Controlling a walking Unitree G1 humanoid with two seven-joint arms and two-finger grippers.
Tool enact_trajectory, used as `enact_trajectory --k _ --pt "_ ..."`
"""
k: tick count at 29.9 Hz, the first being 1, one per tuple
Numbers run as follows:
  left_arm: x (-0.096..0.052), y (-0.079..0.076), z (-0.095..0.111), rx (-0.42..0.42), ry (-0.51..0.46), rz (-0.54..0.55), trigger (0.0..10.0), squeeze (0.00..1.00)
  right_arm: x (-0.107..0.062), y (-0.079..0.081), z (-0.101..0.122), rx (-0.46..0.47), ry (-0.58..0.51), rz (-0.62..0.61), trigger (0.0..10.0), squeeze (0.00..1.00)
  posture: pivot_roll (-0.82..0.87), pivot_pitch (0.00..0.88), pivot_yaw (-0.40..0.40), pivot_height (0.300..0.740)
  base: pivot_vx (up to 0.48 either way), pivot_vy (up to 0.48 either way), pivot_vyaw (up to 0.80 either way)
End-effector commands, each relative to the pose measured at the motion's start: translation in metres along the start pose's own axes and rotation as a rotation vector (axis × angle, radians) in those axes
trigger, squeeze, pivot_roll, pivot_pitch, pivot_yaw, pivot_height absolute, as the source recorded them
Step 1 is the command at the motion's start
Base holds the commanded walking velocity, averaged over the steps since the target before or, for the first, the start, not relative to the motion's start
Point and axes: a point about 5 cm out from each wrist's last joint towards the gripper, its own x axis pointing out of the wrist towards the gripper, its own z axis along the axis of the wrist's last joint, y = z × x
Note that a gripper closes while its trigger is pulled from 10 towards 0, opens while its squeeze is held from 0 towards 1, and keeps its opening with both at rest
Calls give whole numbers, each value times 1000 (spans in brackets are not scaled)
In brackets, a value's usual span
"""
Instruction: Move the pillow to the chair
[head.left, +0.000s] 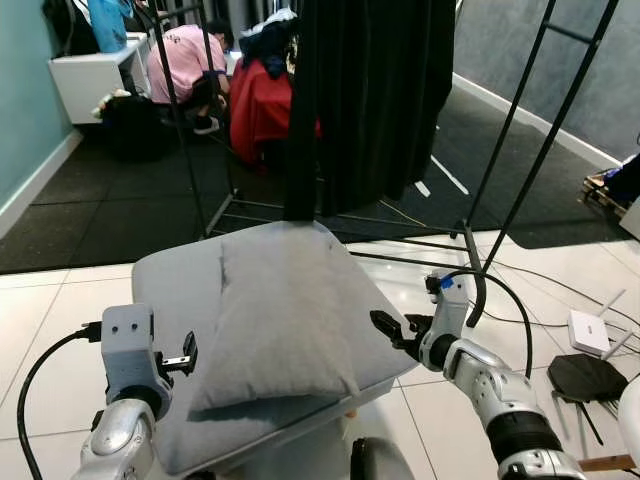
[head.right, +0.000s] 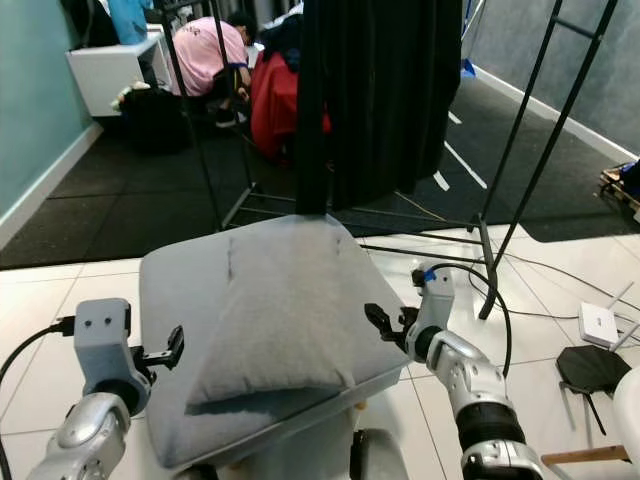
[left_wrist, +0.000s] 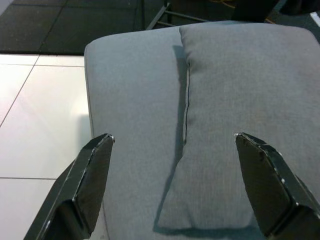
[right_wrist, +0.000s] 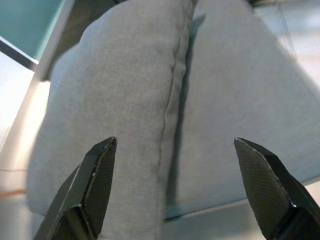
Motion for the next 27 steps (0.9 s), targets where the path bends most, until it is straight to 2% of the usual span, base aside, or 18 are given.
enact_trajectory --k 1,7,8,9,14,18,20,27 --pt "0 6 -3 5 20 19 10000 0 1 -1 -5 99 22 35 10000 0 -159 45 -58 574 0 0 0" --pt "-3 8 -6 13 28 25 10000 0 5 4 -17 138 92 80 10000 0 -153 42 -64 574 0 0 0" --pt "-3 9 -7 15 32 28 10000 0 7 7 -19 152 102 109 10000 67 -151 38 -61 574 0 0 0" --pt "-3 10 -7 16 33 31 10000 0 8 12 -22 130 123 154 10000 1000 -148 41 -62 574 0 0 0" --pt "-1 11 -5 19 29 34 10000 0 10 18 -26 86 167 211 10000 1000 -147 48 -60 574 0 0 0" --pt "0 12 -1 24 20 36 10000 0 10 16 -28 52 197 197 10000 1000 -143 51 -59 574 0 0 0" --pt "-2 13 0 27 18 38 10000 0 11 12 -27 49 202 154 10000 1000 -140 53 -58 574 0 0 0" --pt "-3 13 0 27 17 39 10000 0 11 9 -26 53 201 130 10000 1000 -140 60 -56 574 0 0 0"
